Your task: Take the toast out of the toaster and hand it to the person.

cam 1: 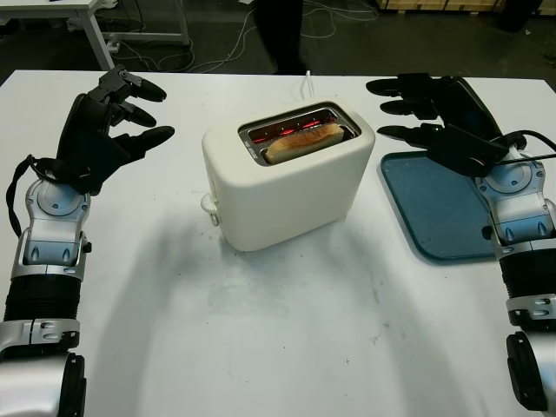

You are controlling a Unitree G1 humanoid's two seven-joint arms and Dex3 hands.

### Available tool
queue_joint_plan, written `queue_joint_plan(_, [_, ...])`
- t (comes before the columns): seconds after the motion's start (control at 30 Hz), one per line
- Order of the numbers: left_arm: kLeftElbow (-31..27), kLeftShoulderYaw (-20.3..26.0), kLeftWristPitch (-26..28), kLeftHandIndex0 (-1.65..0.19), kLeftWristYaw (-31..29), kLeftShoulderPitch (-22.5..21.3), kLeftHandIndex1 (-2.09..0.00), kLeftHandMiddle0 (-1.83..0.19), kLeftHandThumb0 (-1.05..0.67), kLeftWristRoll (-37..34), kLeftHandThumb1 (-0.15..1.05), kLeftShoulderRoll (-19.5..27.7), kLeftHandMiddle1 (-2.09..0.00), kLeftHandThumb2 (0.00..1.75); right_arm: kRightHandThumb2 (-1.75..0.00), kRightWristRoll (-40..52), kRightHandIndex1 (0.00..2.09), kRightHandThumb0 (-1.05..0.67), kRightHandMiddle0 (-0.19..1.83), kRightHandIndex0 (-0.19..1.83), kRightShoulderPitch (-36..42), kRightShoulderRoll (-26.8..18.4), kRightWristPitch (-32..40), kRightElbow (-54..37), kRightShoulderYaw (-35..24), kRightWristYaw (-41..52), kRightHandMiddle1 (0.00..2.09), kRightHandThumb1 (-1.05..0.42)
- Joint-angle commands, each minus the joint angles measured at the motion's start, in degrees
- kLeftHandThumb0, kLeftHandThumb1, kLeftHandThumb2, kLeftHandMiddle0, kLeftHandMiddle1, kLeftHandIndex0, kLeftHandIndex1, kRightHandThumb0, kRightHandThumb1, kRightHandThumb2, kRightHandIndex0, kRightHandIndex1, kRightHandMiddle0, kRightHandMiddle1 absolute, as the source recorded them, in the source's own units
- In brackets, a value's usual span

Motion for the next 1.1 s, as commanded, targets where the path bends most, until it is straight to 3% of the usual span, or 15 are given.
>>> queue_joint_plan(0.0, [-0.87,0.29,0.14,-0.26,0.0,0.03,-1.23,-0.29,-0.96,-0.63,0.92,-0.08,-1.39,0.09,-0.01,-0.05,0.01,-0.06,0.69,0.78,0.36,0.32,-0.04,0.19,0.03,-0.56,0.0,-0.92])
queue_joint_plan(0.63, [-0.54,0.24,-0.08,-0.26,-0.14,-0.2,-1.25,-0.31,-0.95,-0.62,0.92,-0.35,-1.4,0.09,-0.02,0.67,0.0,-0.08,0.68,0.76,0.04,0.5,0.09,0.21,-0.37,-0.27,0.0,-0.92])
queue_joint_plan(0.8, [-0.63,-0.33,-0.39,-0.26,0.43,-0.2,-1.25,-0.31,-0.93,0.56,0.92,0.19,-1.4,0.09,0.0,1.67,0.02,-0.07,0.7,0.79,-3.25,-0.41,-3.63,1.62,-1.79,-0.67,0.01,-0.83])
queue_joint_plan(0.87, [-0.45,-0.34,-0.52,-0.26,0.14,-0.26,-1.25,-0.32,-0.93,0.41,0.92,0.2,-1.39,0.09,0.0,1.11,0.03,-0.16,0.73,0.82,-5.76,-1.5,-5.17,2.09,-1.97,-0.84,0.02,-0.77])
queue_joint_plan(1.07, [-0.29,-0.13,-1.01,-0.26,0.01,-0.37,-1.25,-0.31,-0.92,-0.1,0.92,0.07,-1.39,0.08,0.0,7.04,0.02,-0.15,0.72,0.8,-15.6,-1.98,-0.59,-0.67,-4.51,4.05,0.02,-0.61])
